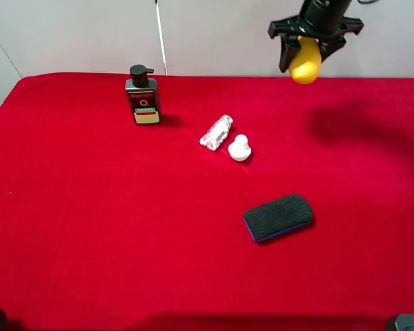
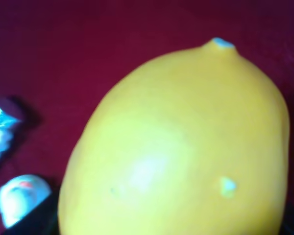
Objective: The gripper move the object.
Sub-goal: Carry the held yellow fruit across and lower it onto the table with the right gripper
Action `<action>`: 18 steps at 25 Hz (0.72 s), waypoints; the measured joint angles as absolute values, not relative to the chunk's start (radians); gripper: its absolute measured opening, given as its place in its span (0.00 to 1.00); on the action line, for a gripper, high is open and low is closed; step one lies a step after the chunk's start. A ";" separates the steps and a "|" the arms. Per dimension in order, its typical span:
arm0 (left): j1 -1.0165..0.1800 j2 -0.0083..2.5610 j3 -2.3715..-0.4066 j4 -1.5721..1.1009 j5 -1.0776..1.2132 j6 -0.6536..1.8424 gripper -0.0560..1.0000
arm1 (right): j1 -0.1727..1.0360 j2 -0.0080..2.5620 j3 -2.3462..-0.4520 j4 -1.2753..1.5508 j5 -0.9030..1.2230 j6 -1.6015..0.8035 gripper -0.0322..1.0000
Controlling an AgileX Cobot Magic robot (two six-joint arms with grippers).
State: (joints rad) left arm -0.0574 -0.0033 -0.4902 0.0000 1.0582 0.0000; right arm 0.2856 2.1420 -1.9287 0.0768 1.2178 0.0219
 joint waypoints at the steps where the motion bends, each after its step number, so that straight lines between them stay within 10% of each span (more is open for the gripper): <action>1: -0.057 -0.003 -0.490 0.000 1.058 0.000 0.99 | 0.301 2.129 -1.929 0.077 1.218 0.023 0.47; 18: -0.057 -0.003 -0.490 0.000 1.058 0.000 0.99 | 0.635 2.003 -1.929 0.078 1.221 0.089 0.47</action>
State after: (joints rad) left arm -0.0574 -0.0033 -0.4902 0.0000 1.0582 0.0000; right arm 0.6351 2.0028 -1.9287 0.0781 1.2206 0.0885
